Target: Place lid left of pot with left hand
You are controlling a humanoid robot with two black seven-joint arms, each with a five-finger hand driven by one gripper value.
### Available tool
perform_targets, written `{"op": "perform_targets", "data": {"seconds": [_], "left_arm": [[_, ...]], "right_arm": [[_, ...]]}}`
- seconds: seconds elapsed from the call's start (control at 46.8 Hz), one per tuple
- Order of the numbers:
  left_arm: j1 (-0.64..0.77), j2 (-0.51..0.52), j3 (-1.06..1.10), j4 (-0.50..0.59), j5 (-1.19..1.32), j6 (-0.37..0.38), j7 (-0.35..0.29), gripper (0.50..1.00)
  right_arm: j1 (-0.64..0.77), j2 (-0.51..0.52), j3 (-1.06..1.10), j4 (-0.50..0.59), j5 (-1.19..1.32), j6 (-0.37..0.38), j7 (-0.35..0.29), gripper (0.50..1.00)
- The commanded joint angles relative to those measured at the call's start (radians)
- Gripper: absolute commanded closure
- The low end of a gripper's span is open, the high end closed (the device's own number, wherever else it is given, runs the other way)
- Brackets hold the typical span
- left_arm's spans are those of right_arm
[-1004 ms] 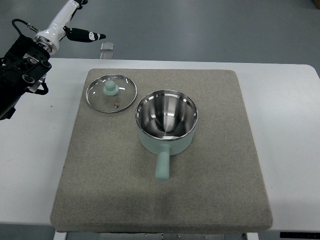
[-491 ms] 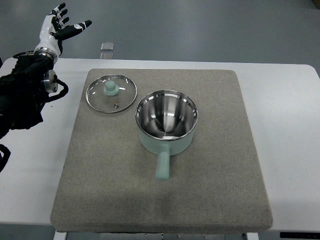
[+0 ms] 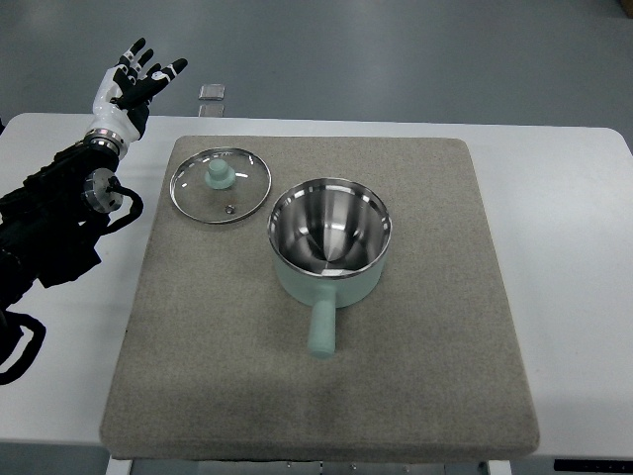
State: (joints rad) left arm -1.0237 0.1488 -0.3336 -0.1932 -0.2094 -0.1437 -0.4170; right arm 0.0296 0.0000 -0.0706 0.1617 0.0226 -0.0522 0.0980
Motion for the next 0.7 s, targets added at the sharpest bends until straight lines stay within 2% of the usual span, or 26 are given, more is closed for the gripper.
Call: {"op": "perform_targets", "data": {"seconds": [0.0,0.684], "left_arm": [[0.001,0.0,0.001,0.0,0.005,0.0,0.0,0.506],[-0.01,0.0,0.002,0.0,0.012,0.004,0.0,0.506]], "right_arm": [[0.0,0.0,0.0,0.001,0.0,0.0,0.0,0.576],[0.0,0.0,0.002,-0.001,0.0,0.0,0.0,0.576]]}}
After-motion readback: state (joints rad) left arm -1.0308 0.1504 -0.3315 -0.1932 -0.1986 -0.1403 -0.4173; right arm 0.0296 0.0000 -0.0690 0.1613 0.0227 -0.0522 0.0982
